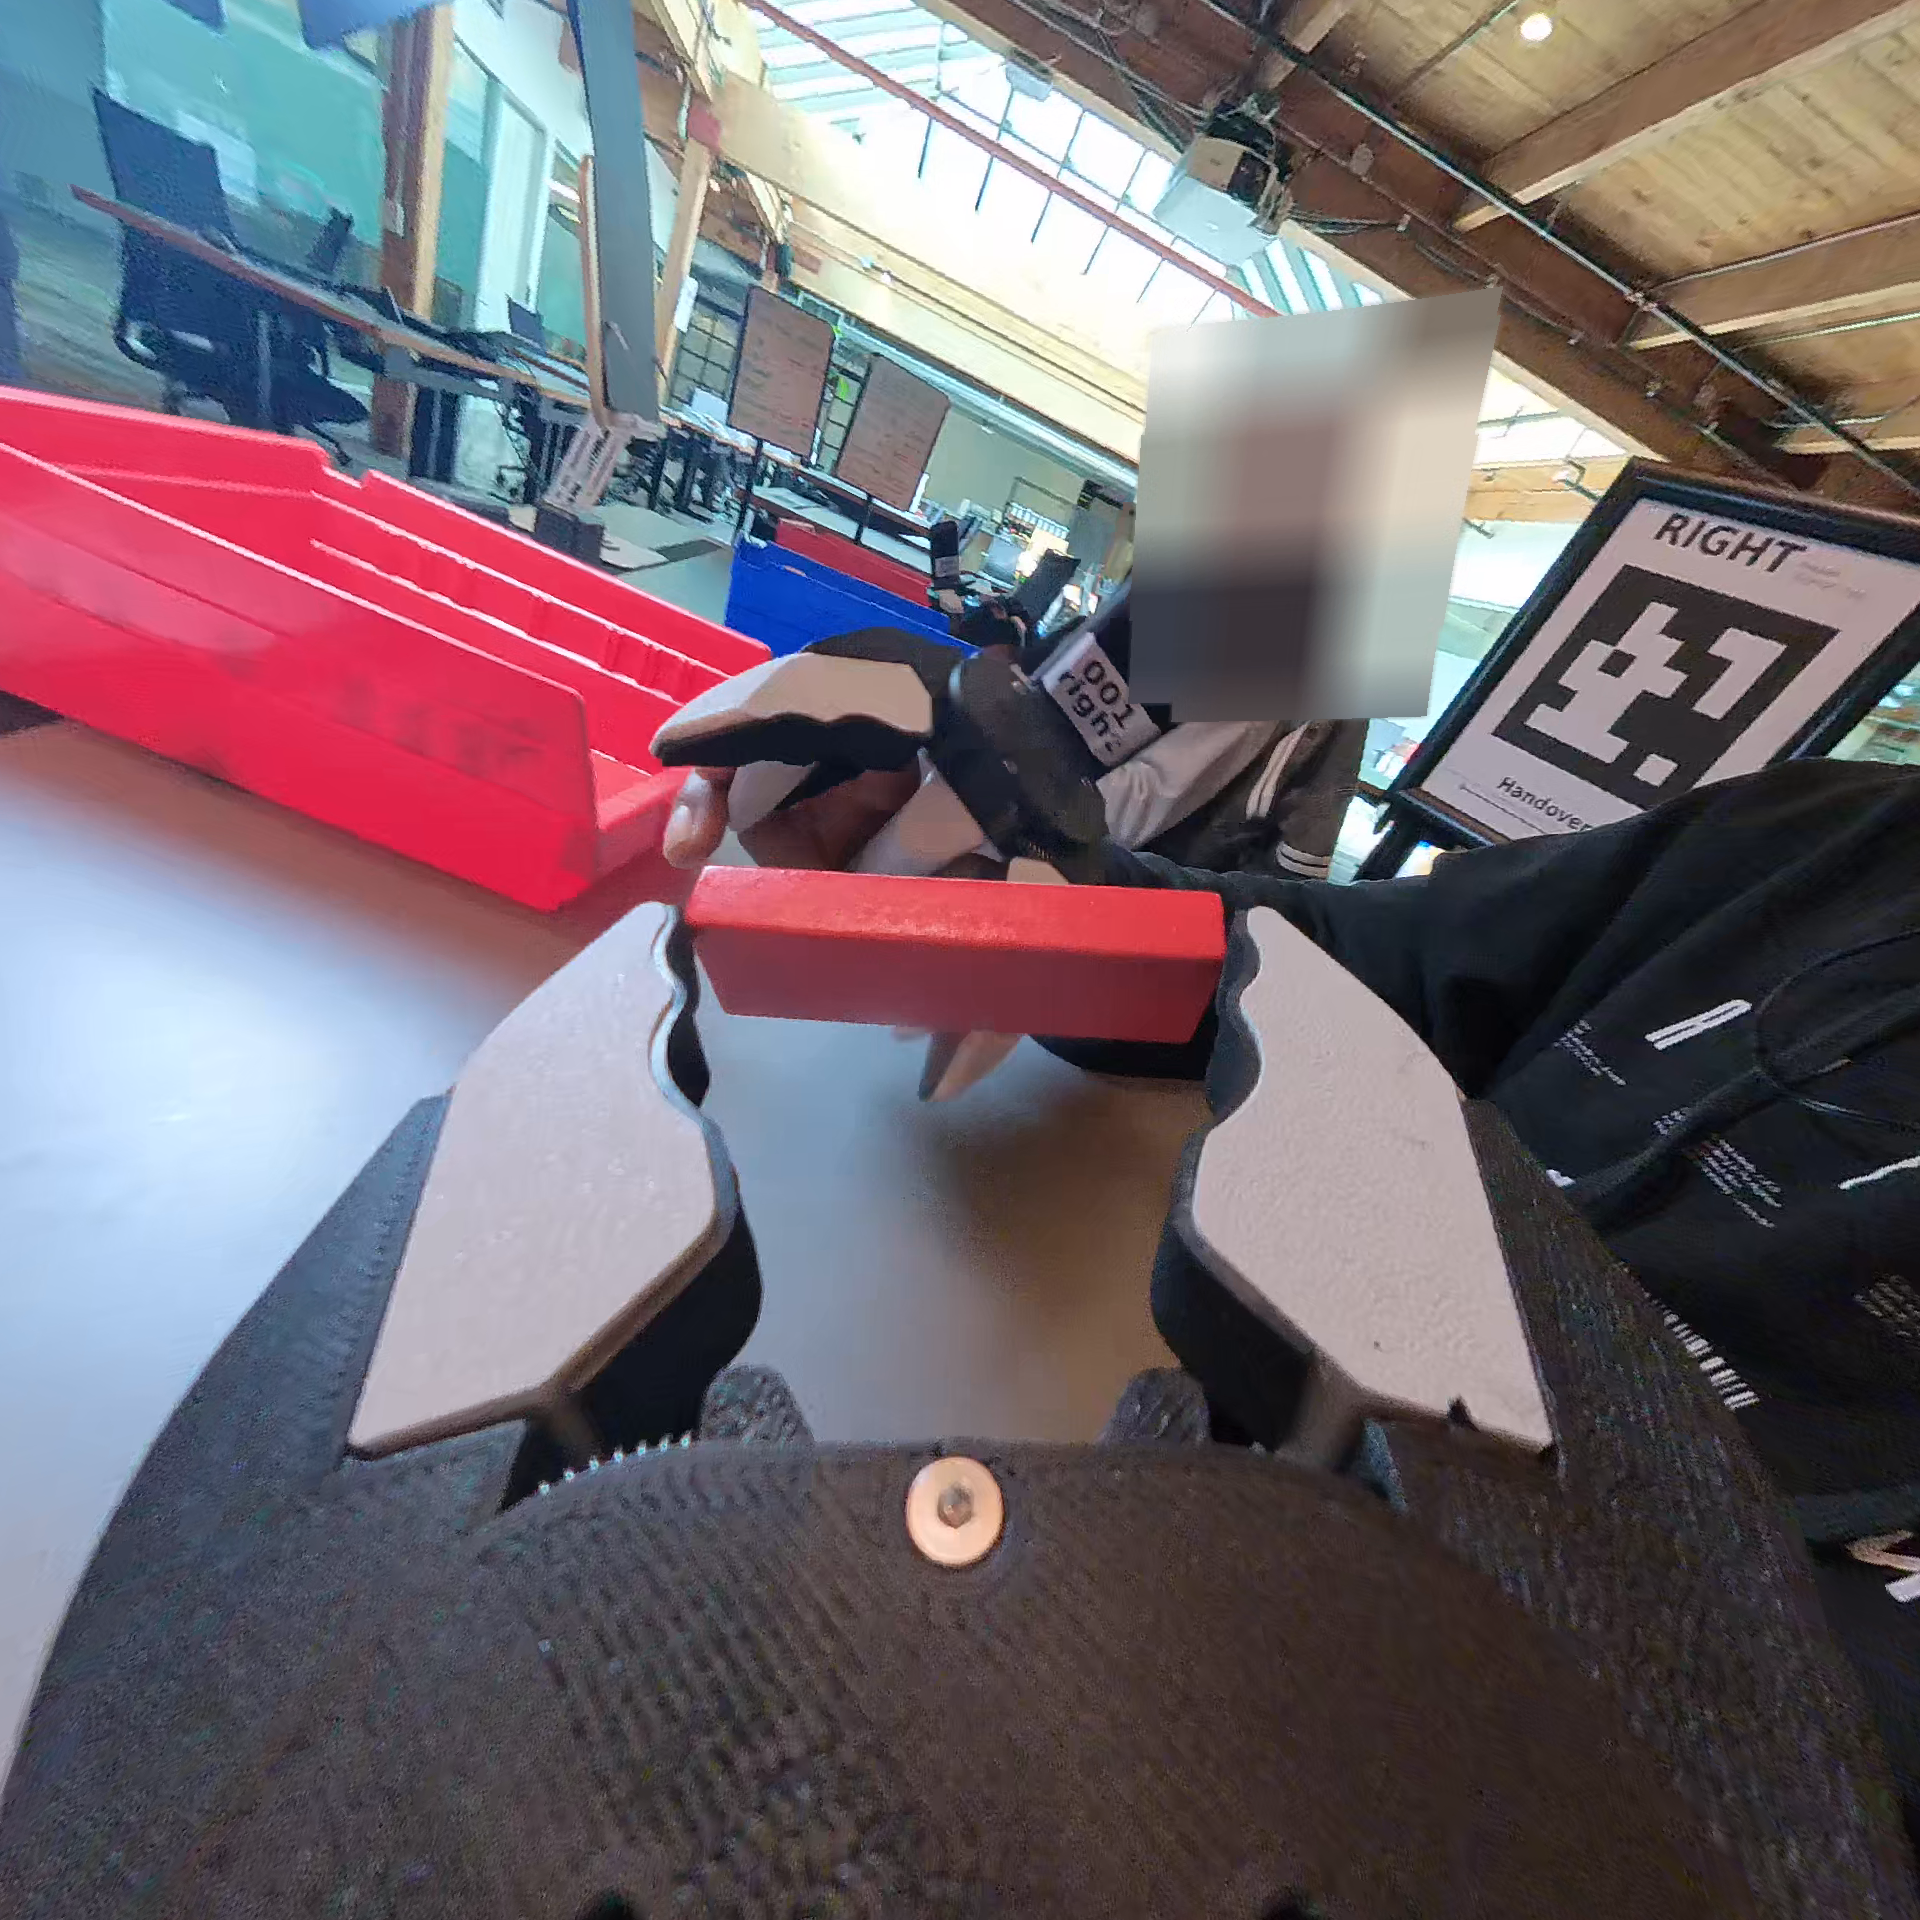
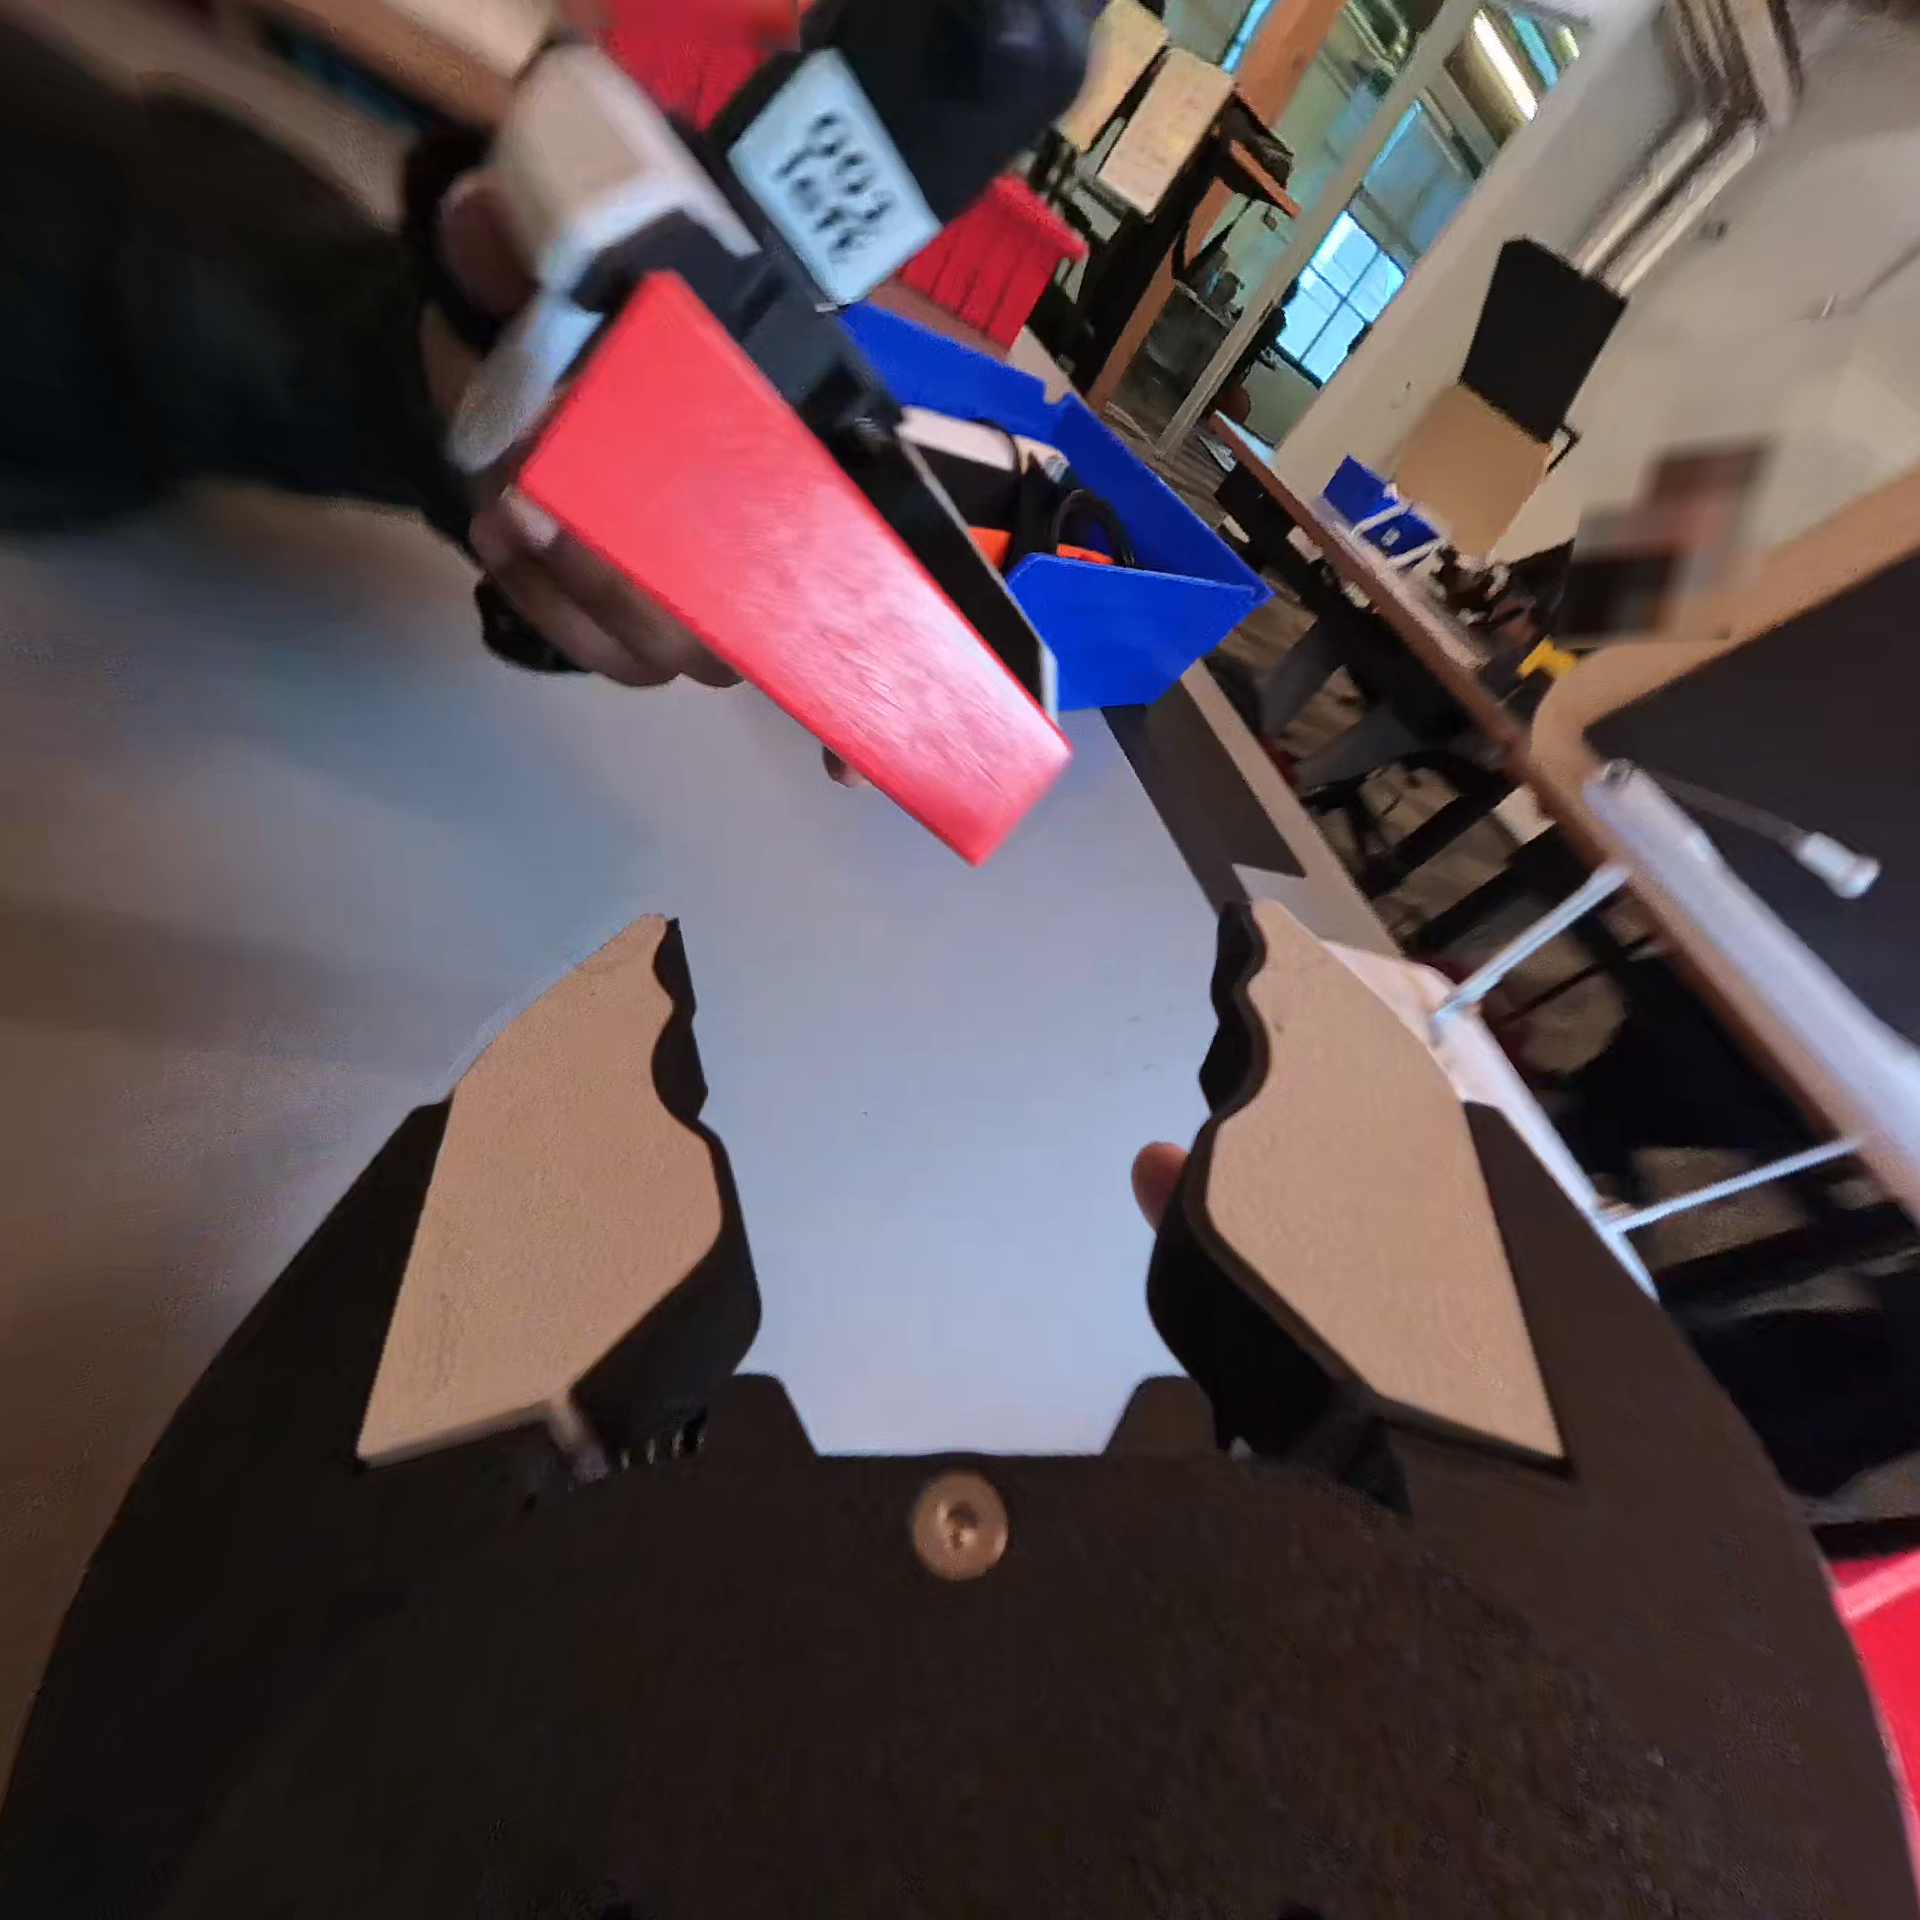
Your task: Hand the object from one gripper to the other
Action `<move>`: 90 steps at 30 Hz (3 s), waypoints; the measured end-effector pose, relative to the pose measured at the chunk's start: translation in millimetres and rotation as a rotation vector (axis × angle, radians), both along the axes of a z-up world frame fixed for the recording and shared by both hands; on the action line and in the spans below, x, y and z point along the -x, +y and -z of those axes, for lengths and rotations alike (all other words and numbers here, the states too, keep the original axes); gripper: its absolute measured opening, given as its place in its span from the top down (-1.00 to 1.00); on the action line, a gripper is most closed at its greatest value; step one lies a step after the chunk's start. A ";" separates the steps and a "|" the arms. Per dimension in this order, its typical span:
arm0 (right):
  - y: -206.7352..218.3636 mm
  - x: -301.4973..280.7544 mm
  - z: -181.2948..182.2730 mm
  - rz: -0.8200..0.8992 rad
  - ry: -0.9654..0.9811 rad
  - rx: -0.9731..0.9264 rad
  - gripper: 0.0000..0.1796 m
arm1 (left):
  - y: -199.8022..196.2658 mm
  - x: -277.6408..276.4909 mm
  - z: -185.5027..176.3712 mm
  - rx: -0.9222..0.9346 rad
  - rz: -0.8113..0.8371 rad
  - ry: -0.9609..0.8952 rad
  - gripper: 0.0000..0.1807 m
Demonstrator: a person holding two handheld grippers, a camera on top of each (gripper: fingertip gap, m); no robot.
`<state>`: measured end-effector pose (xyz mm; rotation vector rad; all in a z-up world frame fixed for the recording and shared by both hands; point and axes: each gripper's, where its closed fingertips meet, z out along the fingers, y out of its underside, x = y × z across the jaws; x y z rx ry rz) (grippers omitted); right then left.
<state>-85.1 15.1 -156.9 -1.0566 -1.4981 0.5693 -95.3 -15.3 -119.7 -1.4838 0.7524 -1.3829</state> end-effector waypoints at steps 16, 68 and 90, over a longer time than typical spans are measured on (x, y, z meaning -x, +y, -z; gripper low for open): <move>-30.6 12.6 20.4 -0.065 -0.160 -0.466 0.62 | -2.8 -21.6 43.8 0.157 0.080 0.155 -0.07; 9.1 -0.6 -33.3 -0.254 0.431 1.488 0.63 | 21.6 -20.7 22.0 -0.854 -0.580 0.679 0.74; 80.3 -54.3 -22.4 0.264 0.205 0.343 0.32 | 69.3 82.0 10.6 -0.125 -0.696 0.218 0.82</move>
